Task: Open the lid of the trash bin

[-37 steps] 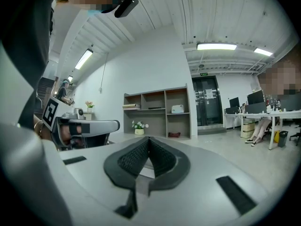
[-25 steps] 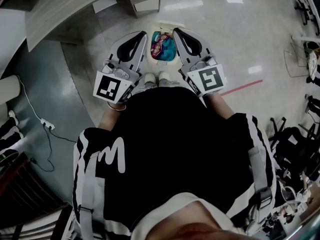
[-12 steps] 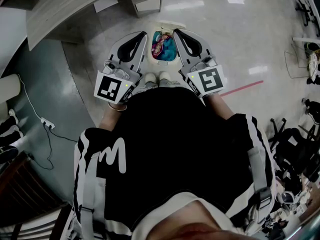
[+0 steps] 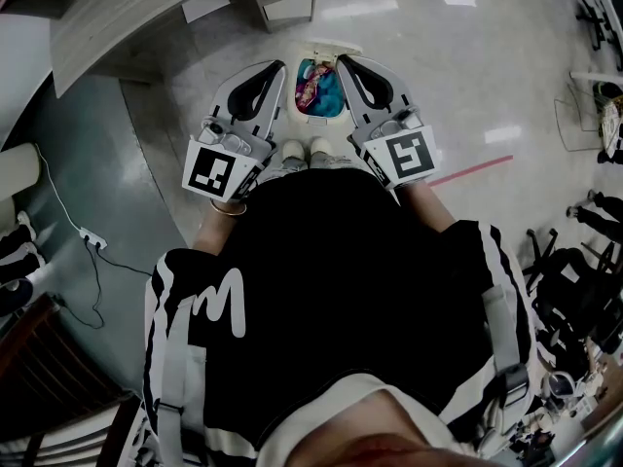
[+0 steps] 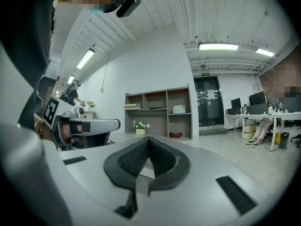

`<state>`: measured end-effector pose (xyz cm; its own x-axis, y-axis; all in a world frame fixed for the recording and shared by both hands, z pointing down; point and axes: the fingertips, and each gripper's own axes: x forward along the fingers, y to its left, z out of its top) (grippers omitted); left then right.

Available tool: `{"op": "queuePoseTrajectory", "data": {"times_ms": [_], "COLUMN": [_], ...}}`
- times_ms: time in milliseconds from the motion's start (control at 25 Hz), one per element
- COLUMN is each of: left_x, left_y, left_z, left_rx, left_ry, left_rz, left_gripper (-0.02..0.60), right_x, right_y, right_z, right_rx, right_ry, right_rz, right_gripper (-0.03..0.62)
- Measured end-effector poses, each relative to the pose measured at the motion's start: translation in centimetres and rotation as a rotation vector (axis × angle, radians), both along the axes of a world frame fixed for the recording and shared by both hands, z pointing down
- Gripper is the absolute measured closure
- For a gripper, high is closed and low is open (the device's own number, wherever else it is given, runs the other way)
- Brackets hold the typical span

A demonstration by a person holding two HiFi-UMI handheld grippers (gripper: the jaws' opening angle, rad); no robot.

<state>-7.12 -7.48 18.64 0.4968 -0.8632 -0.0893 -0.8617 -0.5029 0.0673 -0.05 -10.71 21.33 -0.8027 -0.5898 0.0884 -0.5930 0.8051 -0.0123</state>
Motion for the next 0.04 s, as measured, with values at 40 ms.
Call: {"op": "queuePoseTrajectory", "data": {"times_ms": [40], "left_x": [-0.03], "left_y": [-0.03], "left_z": [0.07], "left_rx": [0.000], "left_ry": [0.000], "left_rz": [-0.001], "left_gripper": [0.580], "right_x": [-0.02], "right_y": [-0.03], "right_z": [0.09], "right_rx": [-0.001], "right_ry": [0.000], "right_rz": [0.000], "right_gripper": [0.585]}}
